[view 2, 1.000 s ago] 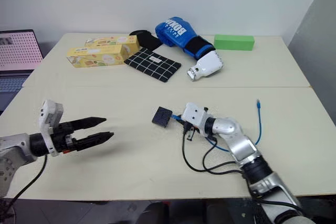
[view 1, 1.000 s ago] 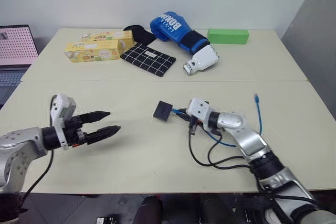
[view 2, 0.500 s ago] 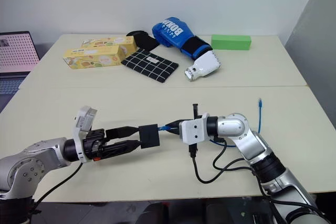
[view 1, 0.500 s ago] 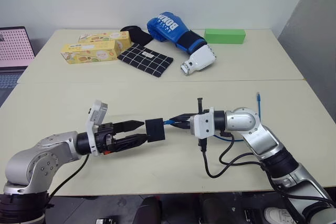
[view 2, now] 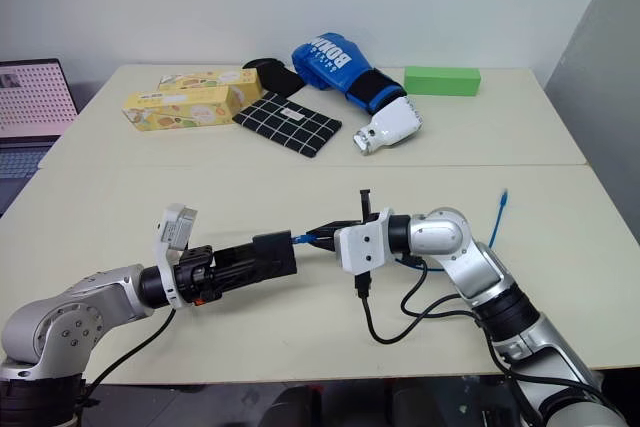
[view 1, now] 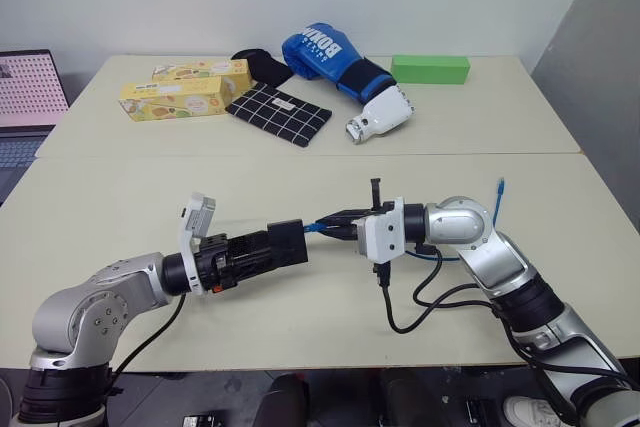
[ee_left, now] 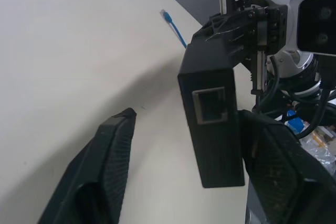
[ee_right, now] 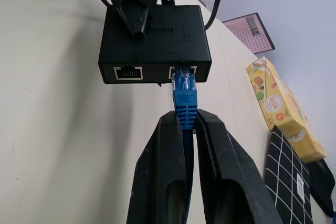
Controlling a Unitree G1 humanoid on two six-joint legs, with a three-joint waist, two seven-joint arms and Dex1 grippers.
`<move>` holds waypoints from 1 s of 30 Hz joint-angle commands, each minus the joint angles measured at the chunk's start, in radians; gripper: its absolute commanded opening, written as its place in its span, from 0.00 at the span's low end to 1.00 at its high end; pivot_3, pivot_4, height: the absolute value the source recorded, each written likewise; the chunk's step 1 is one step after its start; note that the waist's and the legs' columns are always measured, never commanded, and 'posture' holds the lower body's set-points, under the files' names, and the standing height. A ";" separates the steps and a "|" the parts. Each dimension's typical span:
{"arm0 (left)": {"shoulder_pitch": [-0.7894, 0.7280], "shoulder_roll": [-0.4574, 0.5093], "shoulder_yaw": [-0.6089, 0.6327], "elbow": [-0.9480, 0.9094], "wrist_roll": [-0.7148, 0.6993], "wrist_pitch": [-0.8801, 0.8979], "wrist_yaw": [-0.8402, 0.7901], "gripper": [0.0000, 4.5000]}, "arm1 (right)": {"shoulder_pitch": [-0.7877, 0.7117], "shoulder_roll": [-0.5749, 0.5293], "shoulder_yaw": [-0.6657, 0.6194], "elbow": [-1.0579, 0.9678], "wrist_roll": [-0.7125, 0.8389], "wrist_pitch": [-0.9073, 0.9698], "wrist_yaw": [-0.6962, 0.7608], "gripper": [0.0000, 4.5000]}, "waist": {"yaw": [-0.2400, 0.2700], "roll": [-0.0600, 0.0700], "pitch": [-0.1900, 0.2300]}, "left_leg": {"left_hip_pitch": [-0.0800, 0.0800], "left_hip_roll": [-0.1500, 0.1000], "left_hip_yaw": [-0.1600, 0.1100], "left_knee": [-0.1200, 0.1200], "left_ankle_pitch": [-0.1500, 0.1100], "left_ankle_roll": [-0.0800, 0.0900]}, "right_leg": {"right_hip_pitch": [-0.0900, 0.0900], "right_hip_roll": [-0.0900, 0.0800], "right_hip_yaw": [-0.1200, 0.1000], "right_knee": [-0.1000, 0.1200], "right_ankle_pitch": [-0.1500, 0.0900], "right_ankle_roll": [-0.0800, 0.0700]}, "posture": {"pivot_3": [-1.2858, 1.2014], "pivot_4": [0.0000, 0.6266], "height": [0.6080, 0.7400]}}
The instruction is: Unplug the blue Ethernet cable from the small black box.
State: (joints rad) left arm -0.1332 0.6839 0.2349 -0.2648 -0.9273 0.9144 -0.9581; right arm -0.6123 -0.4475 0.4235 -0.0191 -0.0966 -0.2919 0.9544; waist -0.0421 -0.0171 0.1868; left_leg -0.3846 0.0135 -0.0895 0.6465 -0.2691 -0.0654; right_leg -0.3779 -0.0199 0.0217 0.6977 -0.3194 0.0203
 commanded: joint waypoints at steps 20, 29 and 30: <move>-0.045 0.047 -0.071 -0.003 0.061 -0.063 -0.066 0.18 | 0.027 -0.074 -0.054 -0.135 0.152 0.079 0.080 0.57 | 0.008 0.000 0.000 | 0.000 0.000 0.000 0.000 0.000 -0.001 | 0.000 0.000 0.000 0.000 0.000 0.000 | 0.52 0.24 1.00; -0.104 0.052 -0.214 0.056 0.250 -0.329 -0.257 0.18 | 0.068 -0.053 -0.150 -0.354 0.616 0.864 -0.001 0.66 | 0.010 0.000 0.000 | 0.001 -0.001 -0.005 0.000 0.000 -0.001 | 0.003 -0.001 -0.002 -0.001 0.000 0.000 | 0.52 0.24 1.00; -0.111 0.051 -0.225 0.061 0.259 -0.342 -0.271 0.18 | 0.065 -0.042 -0.156 -0.357 0.633 0.904 -0.020 0.66 | 0.010 0.000 0.000 | 0.001 -0.001 -0.005 0.000 0.000 -0.001 | 0.003 0.000 -0.002 -0.001 0.000 0.000 | 0.52 0.24 1.00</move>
State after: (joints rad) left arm -0.2296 0.7220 0.0244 -0.1970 -0.6883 0.6171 -1.1889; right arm -0.5316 -0.5033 0.2989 -0.3333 0.4824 0.5381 0.9733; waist -0.0325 -0.0169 0.1869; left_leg -0.3837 0.0120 -0.0945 0.6462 -0.2688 -0.0659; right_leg -0.3753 -0.0193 0.0200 0.6962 -0.3195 0.0201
